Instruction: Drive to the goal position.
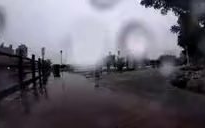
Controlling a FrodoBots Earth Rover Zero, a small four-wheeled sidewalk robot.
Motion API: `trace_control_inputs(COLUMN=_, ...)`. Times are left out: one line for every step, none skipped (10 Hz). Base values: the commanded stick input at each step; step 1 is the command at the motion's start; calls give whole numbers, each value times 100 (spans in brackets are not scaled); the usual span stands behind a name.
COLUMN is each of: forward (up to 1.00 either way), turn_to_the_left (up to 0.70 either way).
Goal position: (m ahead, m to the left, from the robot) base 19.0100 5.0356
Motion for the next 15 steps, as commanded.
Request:
trace_control_inputs(forward=100, turn_to_the_left=36)
trace_control_inputs(forward=100, turn_to_the_left=40)
trace_control_inputs(forward=100, turn_to_the_left=40)
trace_control_inputs(forward=100, turn_to_the_left=40)
trace_control_inputs(forward=100, turn_to_the_left=40)
trace_control_inputs(forward=100, turn_to_the_left=40)
trace_control_inputs(forward=100, turn_to_the_left=40)
trace_control_inputs(forward=100, turn_to_the_left=2)
trace_control_inputs(forward=100, turn_to_the_left=0)
trace_control_inputs(forward=100, turn_to_the_left=0)
trace_control_inputs(forward=100, turn_to_the_left=0)
trace_control_inputs(forward=100, turn_to_the_left=0)
trace_control_inputs(forward=100, turn_to_the_left=0)
trace_control_inputs(forward=100, turn_to_the_left=0)
trace_control_inputs(forward=100, turn_to_the_left=0)
